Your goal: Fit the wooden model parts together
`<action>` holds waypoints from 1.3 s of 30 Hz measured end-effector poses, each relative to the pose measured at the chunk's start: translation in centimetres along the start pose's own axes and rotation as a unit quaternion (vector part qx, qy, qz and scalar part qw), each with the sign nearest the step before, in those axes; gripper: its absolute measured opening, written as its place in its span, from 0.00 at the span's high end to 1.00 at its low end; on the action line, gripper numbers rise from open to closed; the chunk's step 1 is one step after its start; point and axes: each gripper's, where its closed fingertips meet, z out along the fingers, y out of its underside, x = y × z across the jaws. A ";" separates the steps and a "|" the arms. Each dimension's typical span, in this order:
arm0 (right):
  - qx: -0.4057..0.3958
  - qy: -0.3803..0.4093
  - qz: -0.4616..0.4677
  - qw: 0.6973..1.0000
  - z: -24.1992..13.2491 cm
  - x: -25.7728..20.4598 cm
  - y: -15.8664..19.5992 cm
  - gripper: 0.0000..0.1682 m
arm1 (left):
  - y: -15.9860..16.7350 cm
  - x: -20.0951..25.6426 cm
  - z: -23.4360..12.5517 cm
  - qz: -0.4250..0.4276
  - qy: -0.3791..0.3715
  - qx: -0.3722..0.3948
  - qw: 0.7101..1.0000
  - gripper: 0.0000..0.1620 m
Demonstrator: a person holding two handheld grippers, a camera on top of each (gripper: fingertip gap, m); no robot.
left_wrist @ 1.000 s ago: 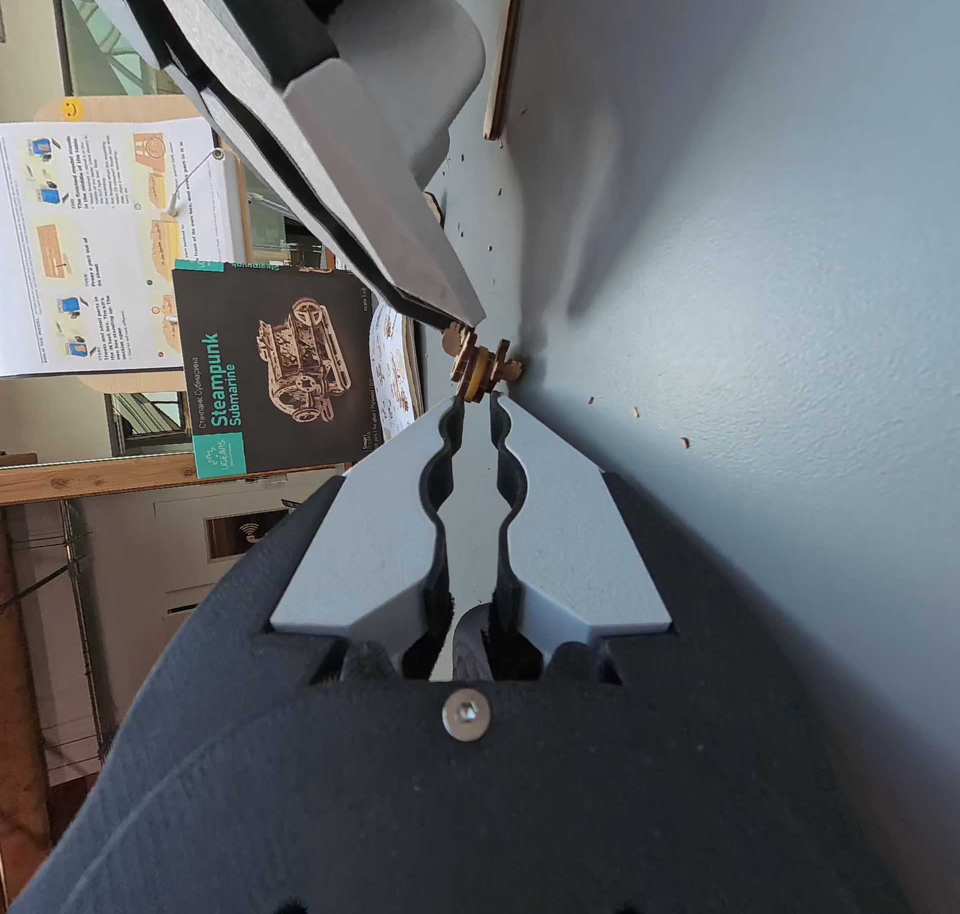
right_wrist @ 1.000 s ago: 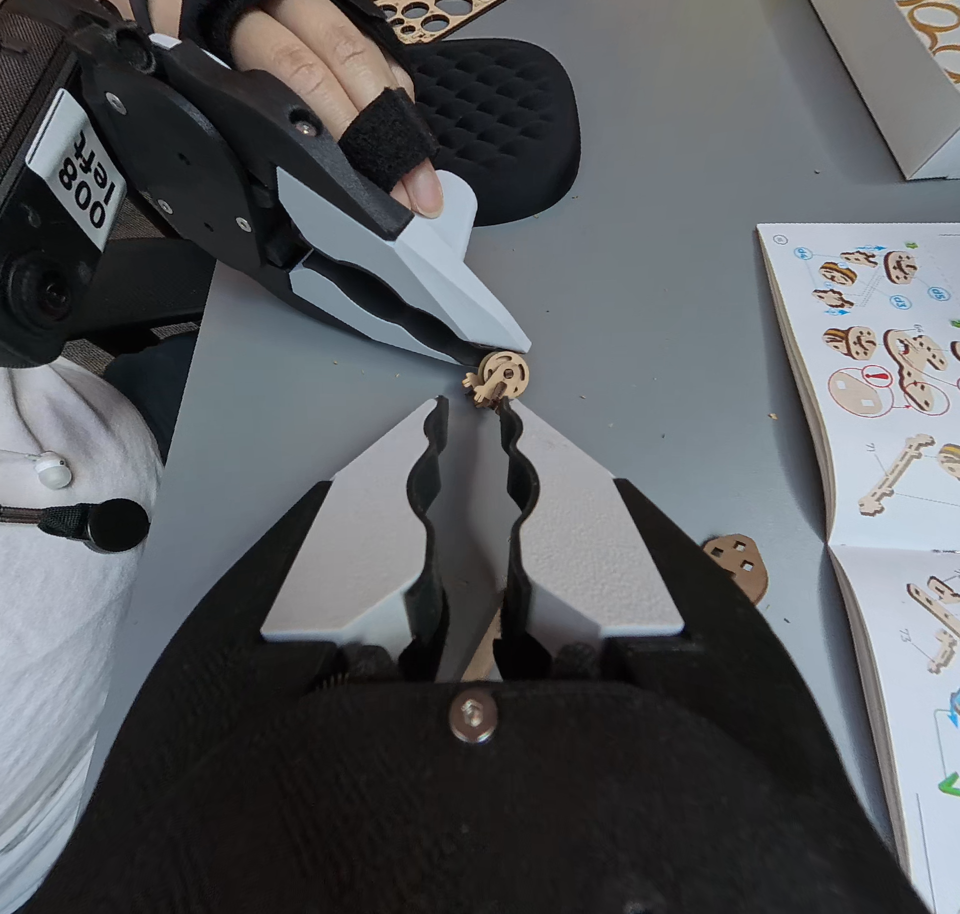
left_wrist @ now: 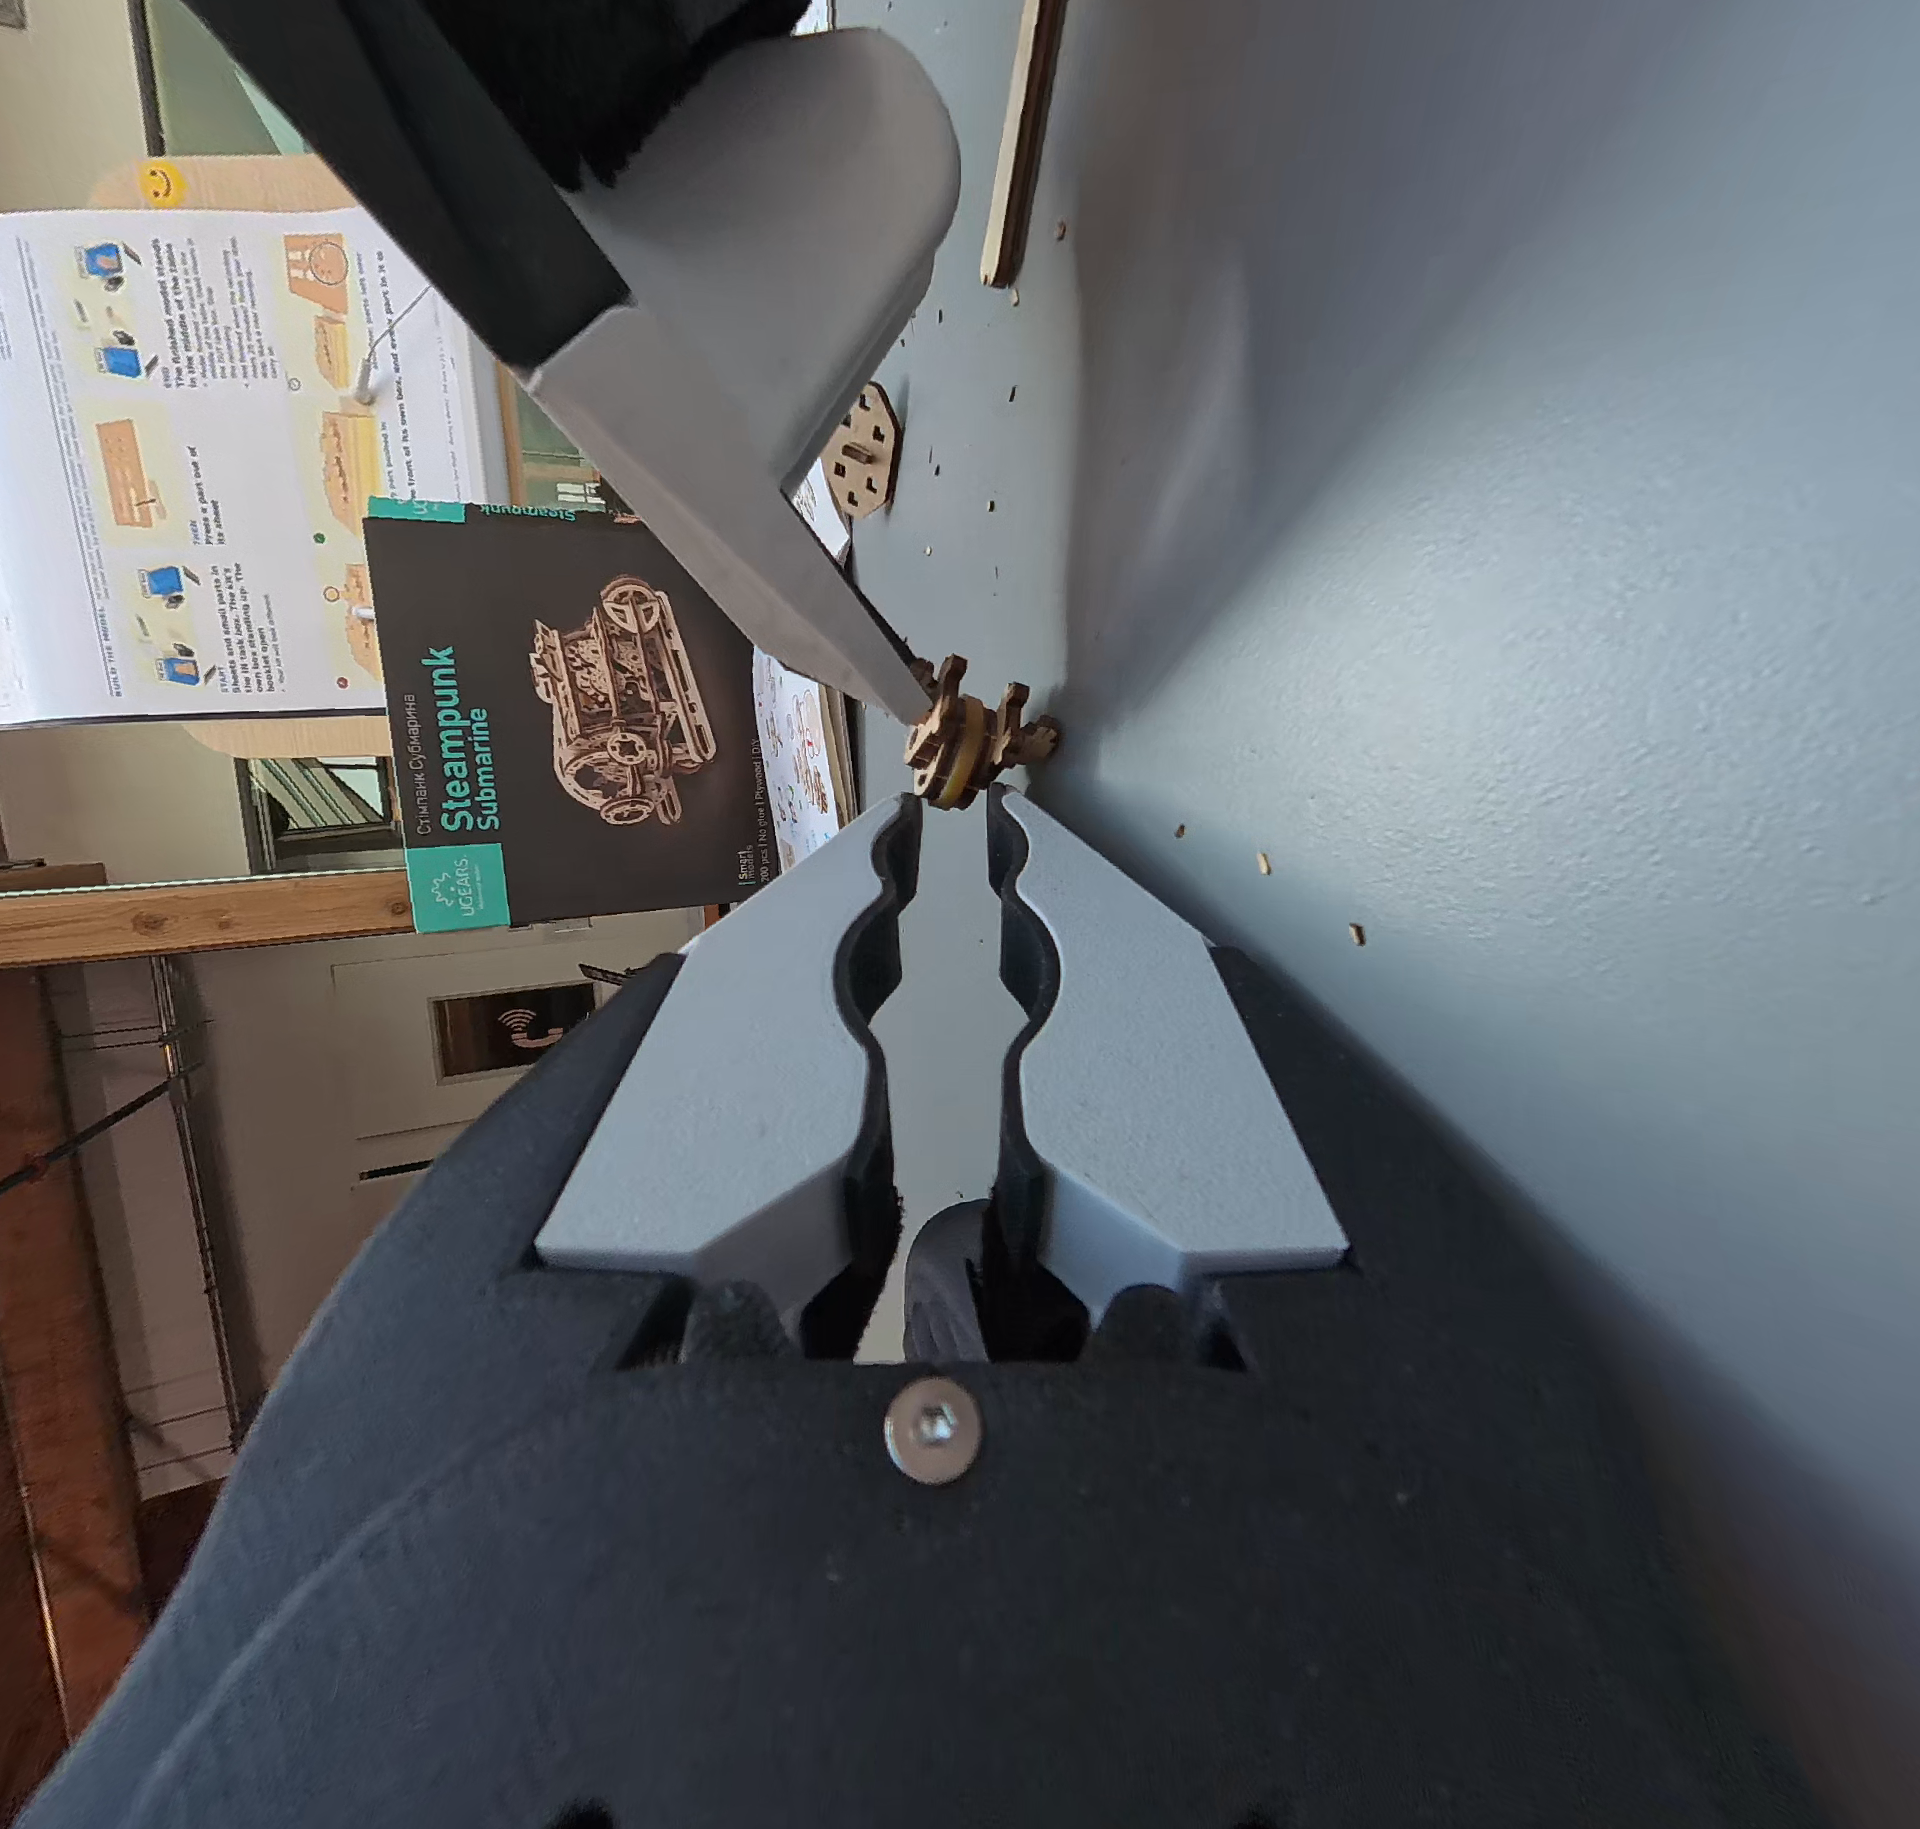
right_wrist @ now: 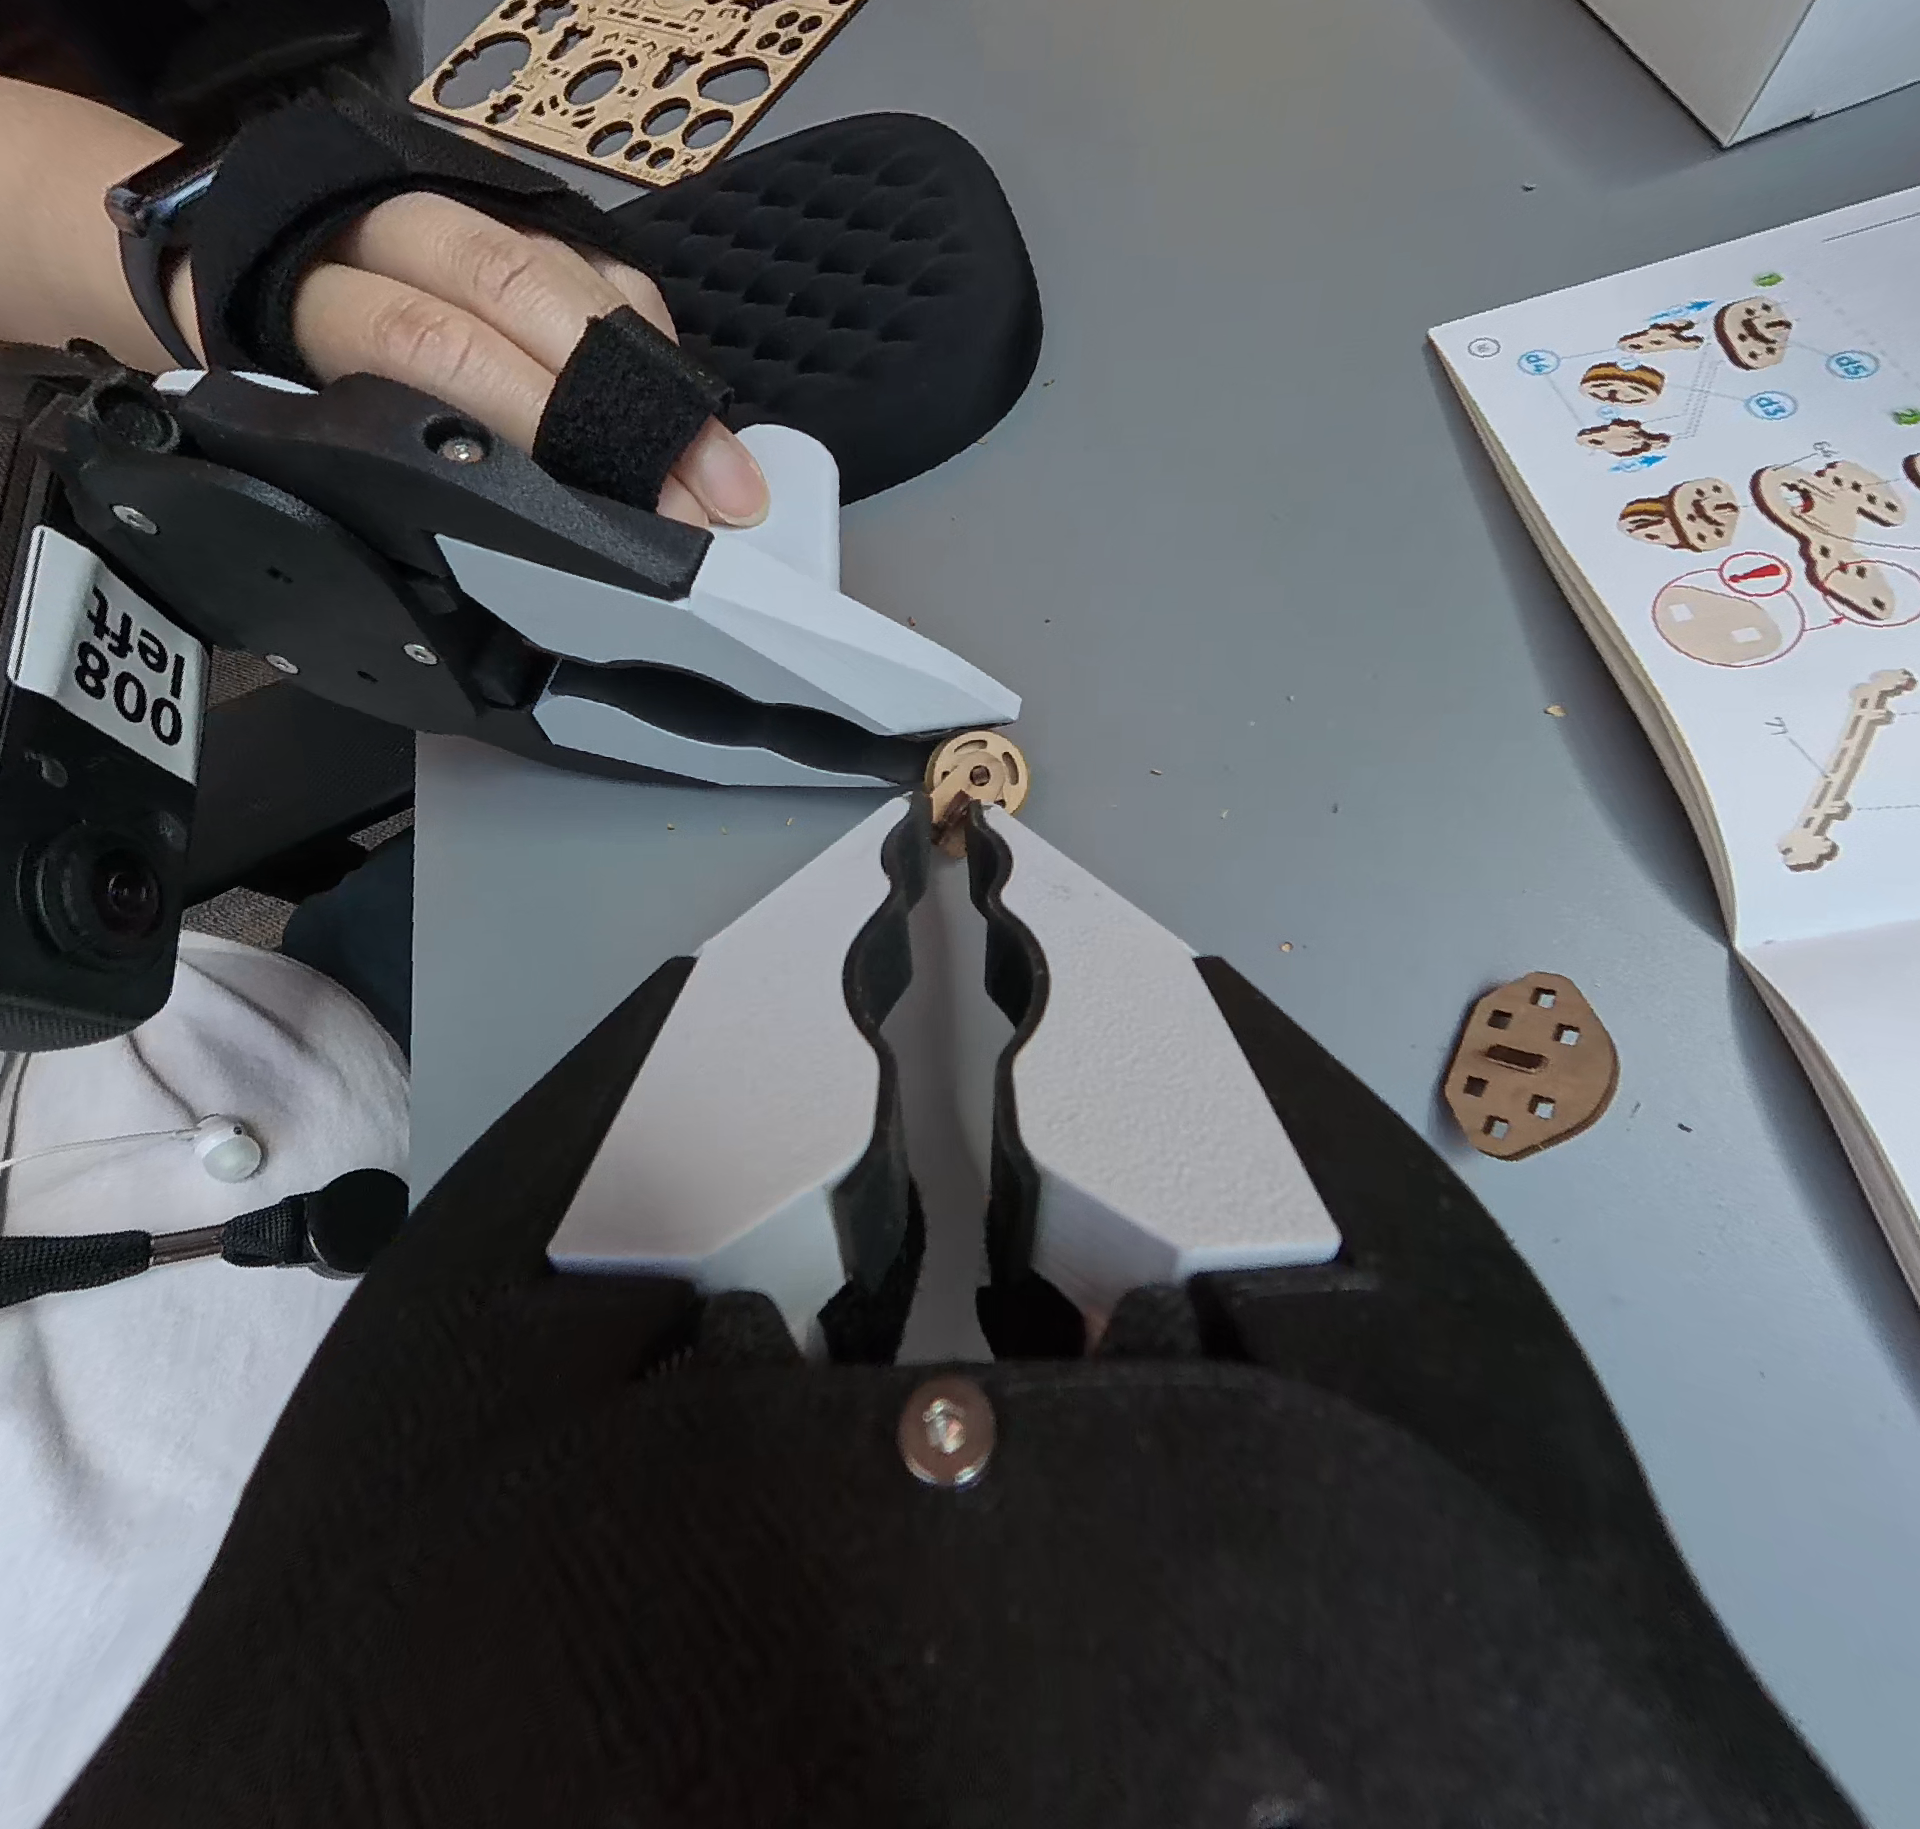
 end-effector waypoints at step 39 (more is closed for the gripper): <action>-0.010 0.015 -0.184 0.983 -0.6 2.1 0.6 0.75 | -0.2 0.0 0.6 -0.132 0.165 0.110 0.971 0.92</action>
